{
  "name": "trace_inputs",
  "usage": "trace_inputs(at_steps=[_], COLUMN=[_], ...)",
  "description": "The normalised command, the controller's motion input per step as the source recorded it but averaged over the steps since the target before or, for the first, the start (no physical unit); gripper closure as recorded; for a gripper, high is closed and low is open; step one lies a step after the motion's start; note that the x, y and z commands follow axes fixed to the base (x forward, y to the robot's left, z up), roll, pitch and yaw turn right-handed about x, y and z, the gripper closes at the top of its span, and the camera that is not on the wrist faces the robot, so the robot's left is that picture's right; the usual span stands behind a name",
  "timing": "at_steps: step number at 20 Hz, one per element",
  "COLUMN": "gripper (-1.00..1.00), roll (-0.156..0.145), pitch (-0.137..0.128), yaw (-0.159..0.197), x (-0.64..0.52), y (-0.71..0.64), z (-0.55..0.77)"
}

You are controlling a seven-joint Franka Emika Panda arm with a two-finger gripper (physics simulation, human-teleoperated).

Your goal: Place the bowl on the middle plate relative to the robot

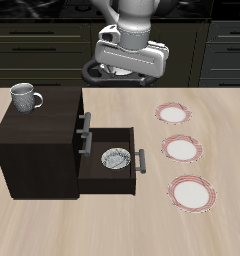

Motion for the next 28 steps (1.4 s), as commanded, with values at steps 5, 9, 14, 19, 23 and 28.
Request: trace_inputs(at_steps=[5, 9, 14, 19, 23, 28], gripper=[-1.0, -1.0, -1.0, -1.0, -1.0, -1.0], roll=[-0.011, -0.017, -0.01, 0.004, 0.013, 0.023], pitch=[-0.016, -0.014, -0.016, -0.001, -0.027, -0.014], yaw=[-0.143, -0.154, -0.115, -0.091, -0.059, -0.105], x=[0.12, 0.15, 0.14, 0.15, 0.09, 0.14], y=[0.04, -0.07, -0.14, 0.01, 0.02, -0.07], z=[-0.03, 0.0, 0.0, -0.14, -0.02, -0.1])
